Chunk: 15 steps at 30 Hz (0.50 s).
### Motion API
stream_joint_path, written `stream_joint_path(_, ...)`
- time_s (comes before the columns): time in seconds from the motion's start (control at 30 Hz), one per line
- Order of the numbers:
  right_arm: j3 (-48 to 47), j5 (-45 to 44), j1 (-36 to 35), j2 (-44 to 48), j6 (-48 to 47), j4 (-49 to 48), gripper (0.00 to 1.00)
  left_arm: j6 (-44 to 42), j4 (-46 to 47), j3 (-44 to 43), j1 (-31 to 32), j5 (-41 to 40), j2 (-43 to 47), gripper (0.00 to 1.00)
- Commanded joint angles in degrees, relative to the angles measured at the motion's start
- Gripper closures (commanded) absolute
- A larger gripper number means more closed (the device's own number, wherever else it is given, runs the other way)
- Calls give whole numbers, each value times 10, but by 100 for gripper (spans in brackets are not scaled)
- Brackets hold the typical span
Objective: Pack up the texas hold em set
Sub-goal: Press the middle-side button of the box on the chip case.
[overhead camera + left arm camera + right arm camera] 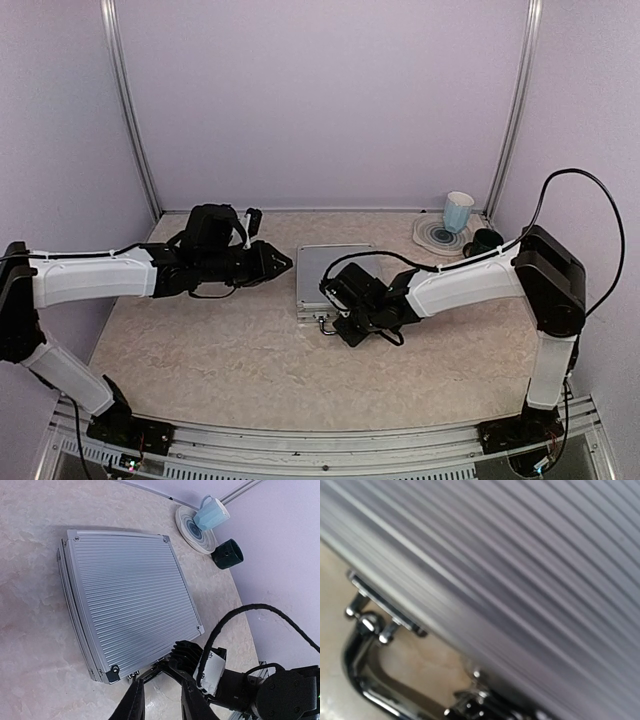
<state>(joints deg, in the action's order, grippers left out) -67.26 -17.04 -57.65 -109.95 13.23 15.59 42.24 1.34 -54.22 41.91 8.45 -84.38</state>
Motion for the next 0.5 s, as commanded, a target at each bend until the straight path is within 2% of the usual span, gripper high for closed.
stream_joint_path(0.0, -21, -13, -4, -25, -5, 7, 100, -2, -10, 13, -6, -9, 24, 73)
stream_joint_path(0.33, -31, -28, -4, -56, -12, 8, 100, -3, -11, 19, -12, -6, 31, 72)
stream_joint_path(0.47, -30, -28, -4, -49, -13, 12, 100, -3, -11, 19, -13, -7, 31, 67)
